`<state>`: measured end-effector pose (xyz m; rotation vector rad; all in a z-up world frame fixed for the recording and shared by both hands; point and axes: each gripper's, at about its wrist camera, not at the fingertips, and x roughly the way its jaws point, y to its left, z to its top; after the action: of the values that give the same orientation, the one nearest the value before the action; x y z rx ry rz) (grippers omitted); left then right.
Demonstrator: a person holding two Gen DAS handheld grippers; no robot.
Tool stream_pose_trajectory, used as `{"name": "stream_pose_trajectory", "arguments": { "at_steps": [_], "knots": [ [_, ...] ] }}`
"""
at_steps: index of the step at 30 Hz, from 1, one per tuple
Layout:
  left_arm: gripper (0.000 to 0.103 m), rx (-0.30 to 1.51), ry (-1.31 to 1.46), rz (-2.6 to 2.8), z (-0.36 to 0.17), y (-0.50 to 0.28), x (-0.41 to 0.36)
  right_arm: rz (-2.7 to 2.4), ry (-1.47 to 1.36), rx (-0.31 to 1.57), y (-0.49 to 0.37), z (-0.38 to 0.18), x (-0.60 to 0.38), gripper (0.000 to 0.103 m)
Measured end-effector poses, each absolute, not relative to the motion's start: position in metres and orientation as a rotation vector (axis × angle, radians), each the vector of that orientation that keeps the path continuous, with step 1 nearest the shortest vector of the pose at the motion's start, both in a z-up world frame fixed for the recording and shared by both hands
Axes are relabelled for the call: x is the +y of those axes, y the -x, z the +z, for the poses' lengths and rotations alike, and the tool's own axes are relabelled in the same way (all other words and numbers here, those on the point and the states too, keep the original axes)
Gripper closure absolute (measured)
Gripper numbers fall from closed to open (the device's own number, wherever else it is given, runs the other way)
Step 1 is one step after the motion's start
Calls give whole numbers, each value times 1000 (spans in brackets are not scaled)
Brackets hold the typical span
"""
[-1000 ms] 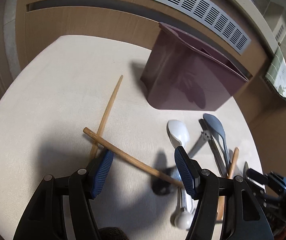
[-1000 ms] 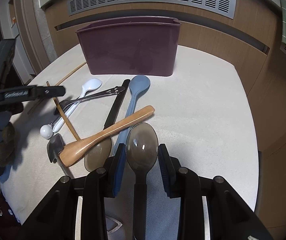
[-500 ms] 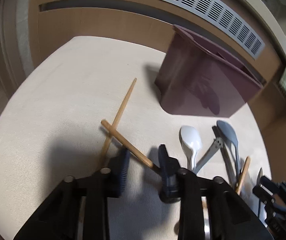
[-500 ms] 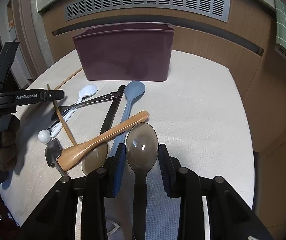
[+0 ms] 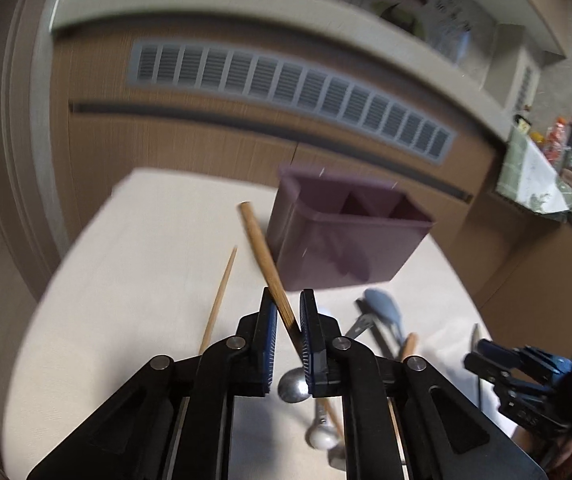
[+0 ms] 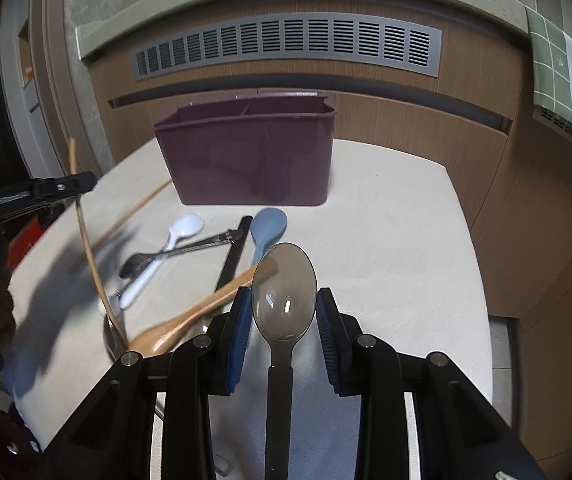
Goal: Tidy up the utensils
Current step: 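Grasp a wooden chopstick with the left tool while the right tool lifts the brown spoon, then lower the chopstick and brown spoon into the maroon caddy and release both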
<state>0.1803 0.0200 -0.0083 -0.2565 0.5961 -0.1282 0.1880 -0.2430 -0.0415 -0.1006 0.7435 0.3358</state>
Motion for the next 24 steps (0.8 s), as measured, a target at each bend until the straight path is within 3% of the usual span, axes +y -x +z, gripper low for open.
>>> {"name": "stream_pose_trajectory", "arguments": {
  "at_steps": [2, 10, 18, 24],
  "knots": [
    [98, 546, 232, -133, 7, -172, 19, 338, 80, 733, -188, -38, -245, 74],
    [98, 390, 160, -159, 63, -160, 17, 332, 14, 629, -190, -1, -251, 74],
    [98, 111, 169, -217, 177, -184, 18, 354, 54, 318, -221, 146, -229, 74],
    [97, 97, 266, -247, 170, -248, 29, 353, 47, 215, -264, 176, -208, 74]
  ]
}}
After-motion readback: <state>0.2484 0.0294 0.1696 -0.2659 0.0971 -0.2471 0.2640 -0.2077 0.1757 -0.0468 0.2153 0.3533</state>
